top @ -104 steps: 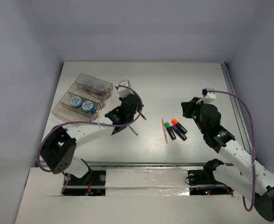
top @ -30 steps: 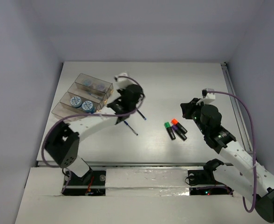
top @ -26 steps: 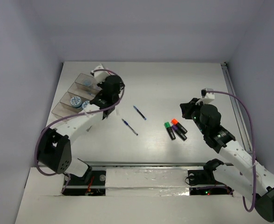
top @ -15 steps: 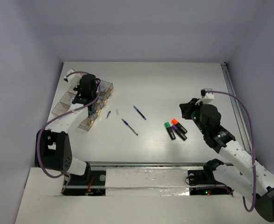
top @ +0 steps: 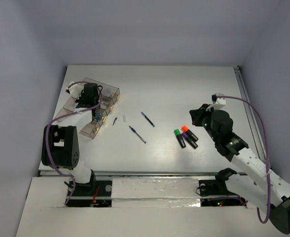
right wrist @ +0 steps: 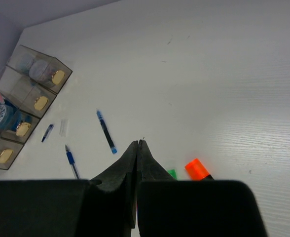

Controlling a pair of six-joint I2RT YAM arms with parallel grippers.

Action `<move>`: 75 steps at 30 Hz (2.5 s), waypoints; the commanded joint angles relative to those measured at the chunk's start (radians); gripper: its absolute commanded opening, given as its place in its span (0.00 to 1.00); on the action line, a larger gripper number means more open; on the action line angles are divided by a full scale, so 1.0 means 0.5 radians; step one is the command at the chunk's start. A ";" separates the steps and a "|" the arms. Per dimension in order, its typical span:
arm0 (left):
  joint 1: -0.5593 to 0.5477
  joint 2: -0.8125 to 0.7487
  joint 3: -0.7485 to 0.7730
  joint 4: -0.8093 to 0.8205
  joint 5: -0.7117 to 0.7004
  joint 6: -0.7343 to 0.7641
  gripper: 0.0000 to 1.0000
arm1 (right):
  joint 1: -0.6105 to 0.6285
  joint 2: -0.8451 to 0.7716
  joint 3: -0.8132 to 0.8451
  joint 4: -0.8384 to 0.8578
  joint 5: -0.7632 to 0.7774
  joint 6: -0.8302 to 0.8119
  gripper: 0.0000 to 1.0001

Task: Sort the stationery into containers
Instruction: Place the pen in the storage box, then pick up the pen from the center of the board.

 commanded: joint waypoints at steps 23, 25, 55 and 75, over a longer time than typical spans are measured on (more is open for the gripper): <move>0.012 0.081 0.103 0.091 0.120 0.007 0.49 | -0.011 0.045 0.023 0.100 -0.006 -0.016 0.00; -0.013 0.004 0.072 0.112 0.135 0.010 0.49 | -0.011 0.082 0.026 0.094 -0.009 -0.019 0.02; -1.166 -2.336 -0.038 -0.857 0.865 1.065 0.41 | 0.090 0.867 0.244 -0.836 -0.433 0.043 0.55; -1.166 -2.487 -0.265 -0.695 0.749 1.274 0.59 | 0.348 1.358 0.428 -0.974 -0.050 0.132 0.53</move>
